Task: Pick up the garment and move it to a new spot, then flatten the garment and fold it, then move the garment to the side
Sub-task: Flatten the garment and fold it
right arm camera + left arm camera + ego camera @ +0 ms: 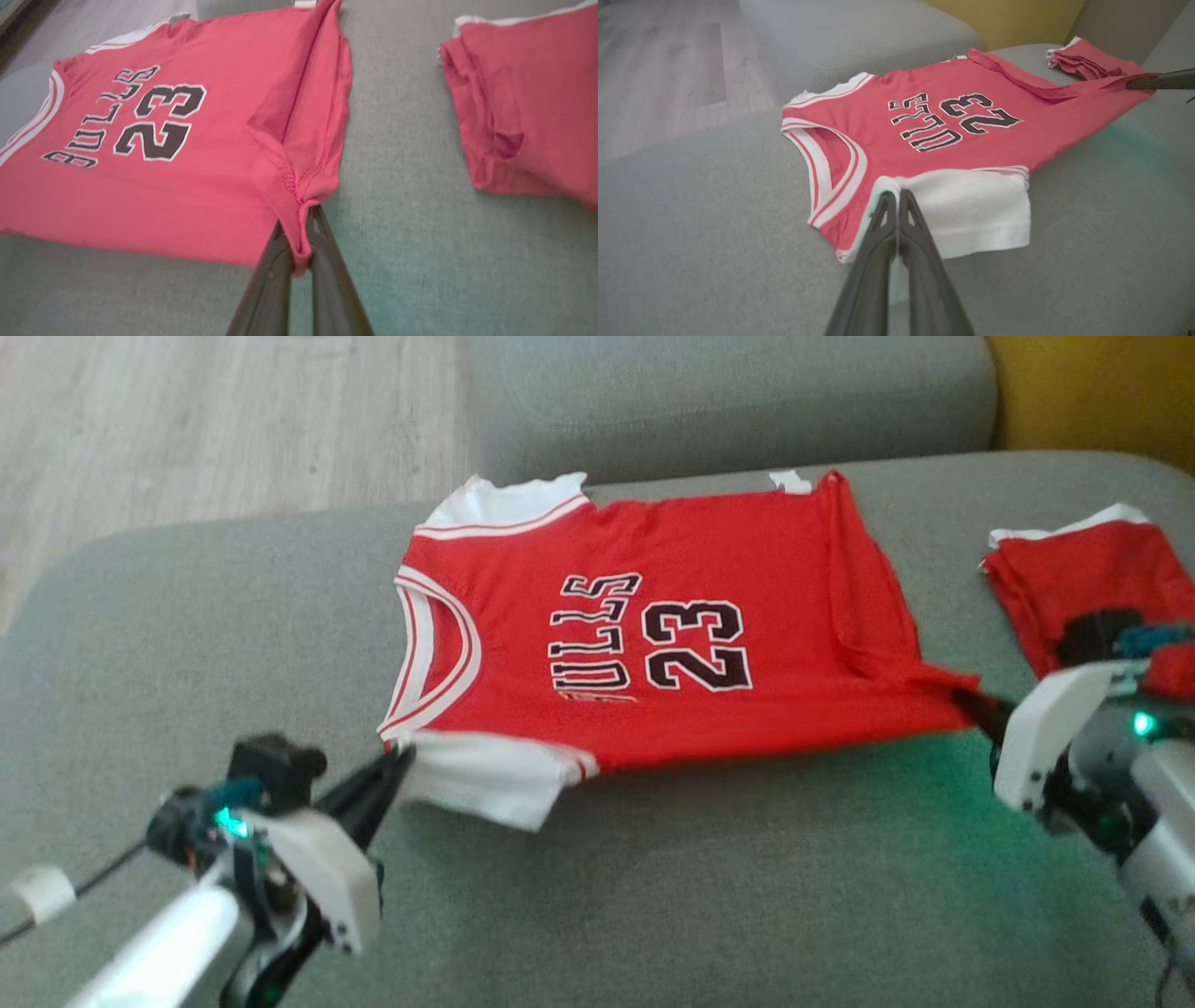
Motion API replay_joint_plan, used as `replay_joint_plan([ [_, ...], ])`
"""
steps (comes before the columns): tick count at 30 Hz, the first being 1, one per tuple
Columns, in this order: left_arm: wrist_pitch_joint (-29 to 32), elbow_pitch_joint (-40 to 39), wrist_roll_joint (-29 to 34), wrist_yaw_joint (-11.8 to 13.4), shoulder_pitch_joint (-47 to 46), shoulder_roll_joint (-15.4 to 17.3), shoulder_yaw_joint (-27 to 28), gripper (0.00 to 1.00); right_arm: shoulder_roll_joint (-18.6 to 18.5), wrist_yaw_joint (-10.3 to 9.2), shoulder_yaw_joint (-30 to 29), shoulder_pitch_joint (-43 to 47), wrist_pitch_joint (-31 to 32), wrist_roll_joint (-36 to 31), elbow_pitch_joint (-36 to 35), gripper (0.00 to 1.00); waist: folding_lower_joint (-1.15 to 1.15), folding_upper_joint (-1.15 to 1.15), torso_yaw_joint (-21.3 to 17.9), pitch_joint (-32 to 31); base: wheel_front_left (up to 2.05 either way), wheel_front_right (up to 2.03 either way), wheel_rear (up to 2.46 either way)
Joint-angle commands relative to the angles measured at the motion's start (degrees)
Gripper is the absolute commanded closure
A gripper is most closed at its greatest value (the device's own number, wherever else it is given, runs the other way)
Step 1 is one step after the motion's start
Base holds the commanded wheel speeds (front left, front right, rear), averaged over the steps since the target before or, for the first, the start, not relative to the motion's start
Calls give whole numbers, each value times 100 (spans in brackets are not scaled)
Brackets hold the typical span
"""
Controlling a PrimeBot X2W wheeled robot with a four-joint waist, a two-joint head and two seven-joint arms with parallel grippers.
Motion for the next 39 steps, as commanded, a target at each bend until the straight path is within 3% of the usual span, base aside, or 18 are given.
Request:
replay_joint_plan([
  [1, -62, -19, 72, 33, -575, 83, 370, 100, -56, -4, -119, -375, -123, -93, -115, 100, 0, 0, -15, 161, 0, 0, 0],
  [17, 159, 1540, 448, -157, -2388, -461, 238, 100, 451, -4, -587, -1454, -282, -509, 653, 100, 0, 0, 49, 1067, 0, 0, 0],
  [30, -243, 2799, 991, -306, -3408, -995, -153, 98, 611, -4, -449, -2030, -393, -803, 1204, 100, 0, 0, 156, 1545, 0, 0, 0],
  [31, -374, 2913, 1070, -246, -3512, -1042, -155, 52, 608, -4, -478, -2108, -520, -866, 1264, 29, 0, 0, 157, 1588, 0, 0, 0],
  [32, -523, 3037, 1141, -157, -3610, -1095, -140, 3, 633, -4, -566, -2191, -650, -889, 1369, 0, 0, 0, 157, 1629, 0, 0, 0],
  [35, -1071, 3375, 1321, 171, -3893, -1277, -51, 0, 801, -4, -895, -2443, -1223, -836, 1556, 0, 0, 0, 162, 1725, 0, 0, 0],
  [39, -2256, 3624, 1341, 656, -4130, -1515, 313, 0, 967, -4, -1175, -2680, -2328, -953, 1648, 0, 0, 0, 149, 1739, 0, 0, 0],
])
